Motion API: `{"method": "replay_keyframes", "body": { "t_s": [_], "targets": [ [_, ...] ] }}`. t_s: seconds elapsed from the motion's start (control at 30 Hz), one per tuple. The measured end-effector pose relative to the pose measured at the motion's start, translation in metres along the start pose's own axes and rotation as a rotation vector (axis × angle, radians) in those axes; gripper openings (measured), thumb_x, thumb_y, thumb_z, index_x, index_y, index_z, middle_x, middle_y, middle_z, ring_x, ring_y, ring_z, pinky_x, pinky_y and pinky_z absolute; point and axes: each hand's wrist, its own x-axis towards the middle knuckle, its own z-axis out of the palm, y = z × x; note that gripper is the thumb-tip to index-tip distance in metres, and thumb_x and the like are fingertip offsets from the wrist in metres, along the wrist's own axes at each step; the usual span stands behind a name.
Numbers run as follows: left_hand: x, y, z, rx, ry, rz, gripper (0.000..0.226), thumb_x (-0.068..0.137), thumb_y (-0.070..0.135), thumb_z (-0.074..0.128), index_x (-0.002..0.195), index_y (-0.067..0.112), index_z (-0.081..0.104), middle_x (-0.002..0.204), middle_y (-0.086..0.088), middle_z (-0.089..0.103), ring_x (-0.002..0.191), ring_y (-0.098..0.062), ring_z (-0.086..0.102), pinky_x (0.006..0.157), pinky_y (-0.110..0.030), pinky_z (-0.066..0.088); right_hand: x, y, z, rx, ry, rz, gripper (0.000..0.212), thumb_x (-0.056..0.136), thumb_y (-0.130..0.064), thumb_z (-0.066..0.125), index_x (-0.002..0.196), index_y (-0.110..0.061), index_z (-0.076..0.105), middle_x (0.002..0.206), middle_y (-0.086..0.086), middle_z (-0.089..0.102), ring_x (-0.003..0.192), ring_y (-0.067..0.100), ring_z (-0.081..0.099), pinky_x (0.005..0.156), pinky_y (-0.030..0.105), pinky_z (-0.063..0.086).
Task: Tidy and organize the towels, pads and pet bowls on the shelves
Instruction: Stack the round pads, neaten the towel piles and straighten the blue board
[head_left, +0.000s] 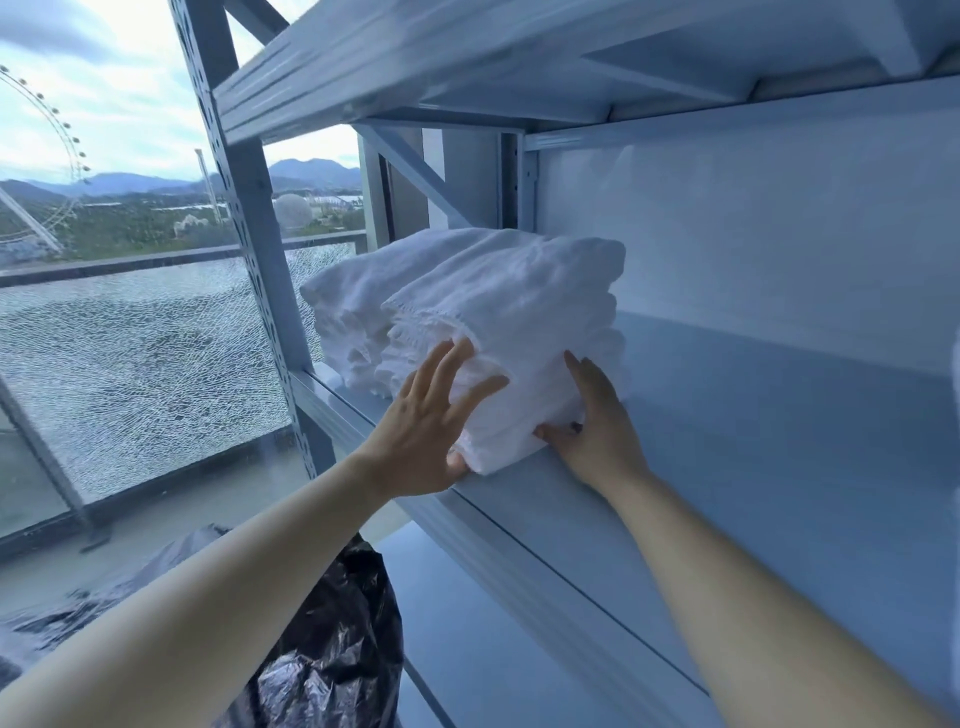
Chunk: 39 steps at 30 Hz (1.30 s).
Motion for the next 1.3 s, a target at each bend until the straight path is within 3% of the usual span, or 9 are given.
{"method": "replay_keyframes", "body": {
  "t_s": [0.2,0.3,0.47,0.63,0.77,0.83,0.97,1.17,1.3],
  "targets": [
    [0.005,-0.002,-0.015,-0.153,0.198,-0.106,0.061,0.072,0.030,0.055,0.127,0.015,0.033,0.143,-0.019,0.022,0.134,-0.038,0.025,0.107,-0.046,0.026,-0.001,-0.003,0.000,-0.033,0.078,-0.068,0.094,0.075,-0.016,0.073,0.146,-0.034,0.015,0.148,0.006,0.025,0.133,0.018,0.031,0.093,0.041,0.048],
    [0.019,0.004,-0.016,-0.134,0.226,-0.133,0.068,0.078,0.048,0.056,0.134,0.019,0.031,0.148,-0.016,0.019,0.139,-0.036,0.016,0.112,-0.047,0.017,-0.002,-0.006,-0.001,-0.051,0.084,-0.092,0.095,0.075,-0.017,0.073,0.143,-0.042,0.011,0.149,0.004,0.022,0.134,0.018,0.030,0.098,0.037,0.044],
    [0.036,0.012,-0.002,-0.100,0.166,-0.163,0.083,0.074,0.062,0.057,0.141,0.027,0.025,0.150,-0.008,0.021,0.142,-0.031,0.009,0.110,-0.061,0.012,-0.005,-0.007,-0.002,-0.077,0.066,-0.143,0.093,0.078,-0.017,0.071,0.139,-0.049,0.008,0.150,0.002,0.020,0.136,0.016,0.027,0.095,0.030,0.044],
    [0.039,0.006,0.008,-0.146,0.238,-0.114,0.062,0.070,0.059,0.065,0.120,0.029,0.045,0.128,-0.006,0.036,0.124,-0.032,0.033,0.099,-0.060,0.031,-0.005,-0.007,-0.001,-0.112,0.040,-0.135,0.086,0.082,-0.018,0.067,0.141,-0.045,0.010,0.153,-0.001,0.016,0.134,0.015,0.029,0.091,0.025,0.041],
    [0.049,-0.001,0.006,-0.173,0.287,-0.071,0.039,0.077,0.054,0.062,0.098,0.022,0.058,0.115,-0.009,0.044,0.110,-0.032,0.041,0.095,-0.053,0.036,0.006,-0.001,-0.001,-0.176,-0.011,-0.128,0.080,0.083,-0.024,0.064,0.145,-0.036,0.015,0.153,-0.002,0.021,0.135,0.015,0.030,0.095,0.043,0.046],
    [0.053,-0.004,0.005,-0.181,0.279,-0.065,0.031,0.078,0.045,0.061,0.095,0.018,0.061,0.111,-0.013,0.048,0.107,-0.032,0.040,0.093,-0.048,0.038,0.011,0.001,-0.001,-0.167,-0.020,-0.113,0.080,0.082,-0.026,0.065,0.145,-0.037,0.016,0.152,-0.003,0.024,0.136,0.014,0.029,0.097,0.045,0.045],
    [0.053,-0.004,0.010,-0.205,0.295,-0.083,0.027,0.070,0.033,0.063,0.092,0.017,0.061,0.110,-0.013,0.048,0.106,-0.031,0.039,0.092,-0.048,0.039,0.011,0.004,0.000,-0.129,-0.024,-0.139,0.081,0.081,-0.026,0.066,0.144,-0.038,0.017,0.151,-0.002,0.027,0.137,0.013,0.028,0.097,0.044,0.045],
    [0.045,0.000,0.010,-0.186,0.279,-0.113,0.031,0.074,0.038,0.063,0.097,0.017,0.062,0.115,-0.014,0.049,0.111,-0.030,0.040,0.095,-0.052,0.038,0.007,0.002,-0.003,-0.088,0.006,-0.126,0.082,0.079,-0.025,0.068,0.142,-0.042,0.020,0.146,-0.005,0.033,0.132,0.010,0.033,0.094,0.038,0.047],
    [0.034,0.003,0.004,-0.181,0.185,-0.127,0.038,0.079,0.039,0.061,0.111,0.020,0.058,0.128,-0.014,0.044,0.125,-0.032,0.036,0.102,-0.044,0.035,-0.001,-0.006,-0.007,-0.150,0.010,-0.143,0.078,0.080,-0.026,0.068,0.144,-0.032,0.024,0.144,-0.001,0.035,0.132,0.012,0.032,0.103,0.027,0.036]
  ]
}}
